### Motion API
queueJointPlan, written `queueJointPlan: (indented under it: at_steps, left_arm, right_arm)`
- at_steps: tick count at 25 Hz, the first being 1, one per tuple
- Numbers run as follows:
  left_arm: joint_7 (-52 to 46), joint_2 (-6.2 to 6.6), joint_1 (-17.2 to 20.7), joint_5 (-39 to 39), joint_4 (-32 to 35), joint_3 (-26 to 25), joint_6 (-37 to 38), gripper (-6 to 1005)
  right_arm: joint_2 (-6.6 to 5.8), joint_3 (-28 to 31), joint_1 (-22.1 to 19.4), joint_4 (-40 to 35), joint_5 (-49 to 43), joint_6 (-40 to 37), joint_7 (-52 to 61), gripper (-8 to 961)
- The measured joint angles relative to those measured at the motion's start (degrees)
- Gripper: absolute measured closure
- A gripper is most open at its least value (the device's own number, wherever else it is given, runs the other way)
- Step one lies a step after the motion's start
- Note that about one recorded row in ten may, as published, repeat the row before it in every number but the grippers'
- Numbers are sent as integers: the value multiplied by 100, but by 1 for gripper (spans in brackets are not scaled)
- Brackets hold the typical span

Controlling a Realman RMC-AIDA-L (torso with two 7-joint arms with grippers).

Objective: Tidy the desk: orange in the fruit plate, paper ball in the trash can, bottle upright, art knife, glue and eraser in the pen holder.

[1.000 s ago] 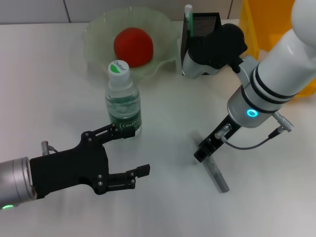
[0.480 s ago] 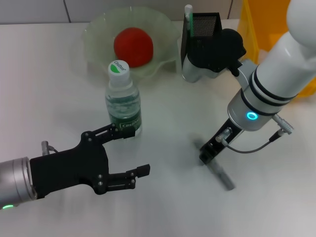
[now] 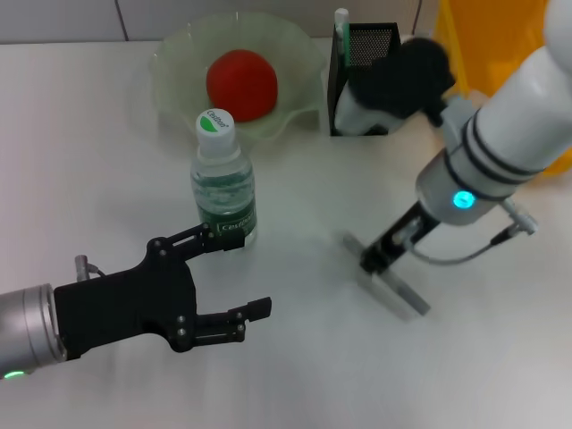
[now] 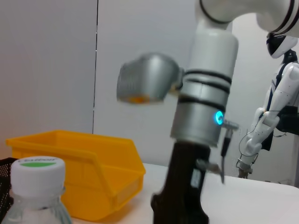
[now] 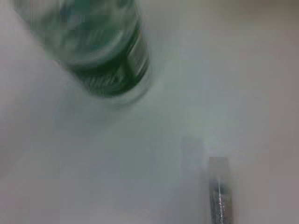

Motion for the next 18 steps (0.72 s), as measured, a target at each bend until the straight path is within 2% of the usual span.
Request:
queueJointPlan:
  at_steps: [2,3,4,5,7,8,9,11,12,13,14,17,18]
  left_arm:
    - [-1,0,9,-1,2,0,1,140]
    - [-1,0,15,-3,2,-1,1,140]
    - [-1,0,15,-3,2,-1,1,140]
    - [-1,-1,17,-3,3,1,2,140]
    - [-1,0,19,-3,3,0,2,140]
    - [11,0,20,-3,-1,0,2,140]
    - [11,0,20,-3,-1,0,2,140]
    - [15,0,19,-3,-5,0,2,140]
    - [16,0,19,-3,-7,0,2,140]
    - [16,0,19,-3,-7,0,2,140]
    - [17,-2,17,-3,-16,0,2,140]
    - [23,-4,12,-3,-26,0,-1,140]
    - [27,-2,-5,-3,-44,0,-3,140]
  right_arm:
    - [-16,267,-269,-503,-151,42,-43,811]
    - [-15,674,-661,-1228,-322,274,-205,812]
    - [-15,674,-661,-1228,-322,274,-205,813]
    - [-7,866,-921,-1603,-325,527,-334,814]
    - [-3,1127,-1449,-2175,-124,1259,-653,815]
    - [-6,1255,-1990,-2510,504,2261,-1271,815]
    - [-6,1255,-1990,-2510,504,2261,-1271,815]
    - [-9,1276,-2432,-2560,1419,3127,-2201,816]
    - [-6,1264,-2609,-2512,1984,3515,-2758,816]
    - [-5,1195,-2800,-2214,3219,4165,-4116,816]
    - [-5,1195,-2800,-2214,3219,4165,-4116,816]
    - [2,1096,-2732,-1350,5229,4536,-6438,817]
    - [8,1098,-2528,-663,6337,4549,-7762,818]
